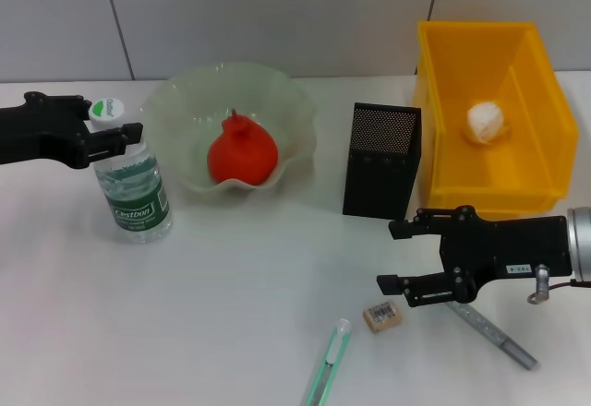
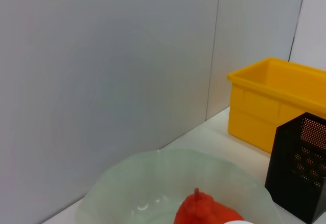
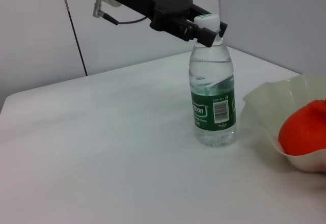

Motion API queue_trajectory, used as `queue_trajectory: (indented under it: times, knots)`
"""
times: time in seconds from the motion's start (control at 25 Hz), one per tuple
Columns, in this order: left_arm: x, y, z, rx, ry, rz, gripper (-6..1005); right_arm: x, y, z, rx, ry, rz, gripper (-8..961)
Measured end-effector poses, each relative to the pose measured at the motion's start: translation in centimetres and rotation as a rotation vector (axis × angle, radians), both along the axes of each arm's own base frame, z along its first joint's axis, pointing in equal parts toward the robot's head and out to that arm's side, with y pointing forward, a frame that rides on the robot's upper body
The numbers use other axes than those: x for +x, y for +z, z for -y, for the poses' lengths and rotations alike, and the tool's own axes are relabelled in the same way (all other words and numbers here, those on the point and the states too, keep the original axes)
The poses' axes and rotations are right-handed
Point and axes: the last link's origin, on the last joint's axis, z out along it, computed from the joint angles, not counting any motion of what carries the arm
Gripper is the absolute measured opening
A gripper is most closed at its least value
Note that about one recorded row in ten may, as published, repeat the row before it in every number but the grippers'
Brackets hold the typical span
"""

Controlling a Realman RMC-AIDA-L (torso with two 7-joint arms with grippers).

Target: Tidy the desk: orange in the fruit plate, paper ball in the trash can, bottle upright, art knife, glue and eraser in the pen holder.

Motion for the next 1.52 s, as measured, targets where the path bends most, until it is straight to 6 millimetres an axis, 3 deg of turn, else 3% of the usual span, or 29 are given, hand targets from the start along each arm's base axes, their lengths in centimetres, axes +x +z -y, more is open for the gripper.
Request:
queue_trajectory:
  times: [0.4, 0.64, 0.84, 0.92, 1.0, 1.04, 1.16, 1.24, 1.36, 1.4, 1.44, 1.52]
  knots:
    - [0.2, 0.1, -0.1, 0.001, -0.006, -0.007, 619, 0.0, 0.0, 0.0, -0.002, -0.002, 0.0, 814]
    - [1.0, 1.2, -0.2, 0.044, -0.033, 0.065, 812, 0.0, 0.0, 0.0, -0.001, -0.005, -0.001, 814]
    - [1.6, 2.1, -0.1, 0.057, -0.056, 0.122, 812, -0.3, 0.1, -0.2, 0.005, -0.006, -0.015, 814]
    - [3.3, 4.4, 1.8, 0.042, -0.171, 0.315, 812, -0.5, 0.1, -0.3, 0.013, -0.006, -0.028, 814]
    - [3.3, 4.4, 1.8, 0.042, -0.171, 0.315, 812, -0.6, 0.2, -0.4, 0.014, -0.006, -0.031, 814]
    - [4.1, 5.0, 4.0, -0.018, -0.261, 0.423, 812, -0.6, 0.2, -0.4, 0.015, -0.008, -0.035, 814]
    - [4.2, 4.6, 5.5, -0.091, -0.307, 0.447, 812, -0.9, 0.3, -0.6, 0.012, -0.023, -0.043, 814]
    - [3.6, 2.5, 6.9, -0.196, -0.324, 0.437, 812, -1.1, 0.3, -0.7, 0.005, -0.034, -0.049, 814]
    - [3.2, 1.7, 7.2, -0.224, -0.317, 0.434, 813, -1.5, 0.5, -1.0, -0.011, -0.055, -0.052, 814]
    - [2.7, 0.8, 7.4, -0.249, -0.308, 0.429, 813, -1.7, 0.6, -1.1, -0.017, -0.063, -0.054, 814]
    - [1.4, -1.6, 7.9, -0.305, -0.303, 0.413, 813, -1.9, 0.7, -1.2, -0.023, -0.068, -0.058, 814]
    - [0.5, -3.2, 8.4, -0.334, -0.311, 0.389, 813, -2.7, 0.9, -1.4, -0.045, -0.075, -0.069, 814]
